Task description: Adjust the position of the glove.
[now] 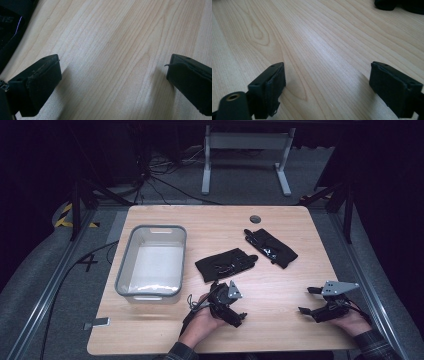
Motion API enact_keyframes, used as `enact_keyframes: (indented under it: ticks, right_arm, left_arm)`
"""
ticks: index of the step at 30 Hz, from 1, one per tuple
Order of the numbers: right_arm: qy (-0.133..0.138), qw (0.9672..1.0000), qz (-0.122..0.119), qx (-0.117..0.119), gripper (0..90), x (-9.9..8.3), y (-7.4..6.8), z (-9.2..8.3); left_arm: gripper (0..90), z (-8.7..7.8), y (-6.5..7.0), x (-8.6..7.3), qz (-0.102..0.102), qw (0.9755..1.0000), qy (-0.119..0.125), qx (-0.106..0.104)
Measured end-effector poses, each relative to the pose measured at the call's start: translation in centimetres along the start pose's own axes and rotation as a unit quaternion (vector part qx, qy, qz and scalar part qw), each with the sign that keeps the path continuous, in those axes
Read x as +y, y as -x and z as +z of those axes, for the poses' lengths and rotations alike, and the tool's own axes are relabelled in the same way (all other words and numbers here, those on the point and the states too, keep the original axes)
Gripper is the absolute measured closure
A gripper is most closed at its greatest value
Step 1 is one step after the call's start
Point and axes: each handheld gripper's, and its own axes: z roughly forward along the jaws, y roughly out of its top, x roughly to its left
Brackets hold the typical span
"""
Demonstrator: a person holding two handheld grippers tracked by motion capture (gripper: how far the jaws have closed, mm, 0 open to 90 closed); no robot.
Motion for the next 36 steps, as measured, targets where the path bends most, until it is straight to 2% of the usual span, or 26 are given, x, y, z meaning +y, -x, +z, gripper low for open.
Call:
enact_keyframes:
  ticks: [5, 9, 10, 14, 16, 18, 21, 27, 36]
  right_arm:
    - [-0.007, 0.9999, -0.006, 0.004, 24.2, 0.5, 0.2, 0.0]
    - [0.002, 0.9999, 0.001, 0.012, 34.5, 1.4, 0.5, -0.2]
    - [0.007, 0.9999, -0.001, 0.013, 41.0, 1.9, 0.6, -0.2]
    - [0.016, 0.9998, -0.003, 0.015, 49.3, 2.6, 0.7, -0.3]
    - [0.015, 0.9997, 0.0, 0.021, 59.1, 3.1, 1.0, 0.1]
    - [0.014, 0.9996, -0.002, 0.023, 61.5, 3.2, 1.0, 0.2]
    - [0.017, 0.9995, 0.0, 0.027, 72.1, 3.8, 1.4, 0.4]
    - [0.023, 0.9996, 0.006, 0.018, 89.6, 5.0, 2.2, 0.5]
    - [0.014, 0.9998, 0.008, 0.006, 90.0, 6.2, 3.7, 1.4]
  left_arm:
    - [0.0, 0.0, 0.0, 0.0, -0.002, 1.0, -0.001, 0.001]
    - [0.0, 0.0, 0.1, 0.0, -0.002, 1.0, -0.001, 0.001]
    - [0.0, 0.0, 0.1, 0.0, -0.002, 1.0, -0.001, 0.001]
    - [0.0, 0.0, 0.1, 0.0, -0.001, 1.0, -0.001, 0.0]
    - [0.0, 0.0, 0.1, 0.0, -0.001, 1.0, -0.001, -0.001]
    - [0.0, 0.0, 0.1, 0.0, 0.002, 1.0, 0.001, -0.002]
    - [0.0, 0.0, 0.0, 0.0, 0.003, 1.0, 0.001, -0.002]
    - [0.0, 0.0, 0.0, 0.0, 0.005, 1.0, 0.001, -0.005]
    - [0.0, 0.0, 0.1, 0.0, 0.011, 0.9999, 0.001, -0.008]
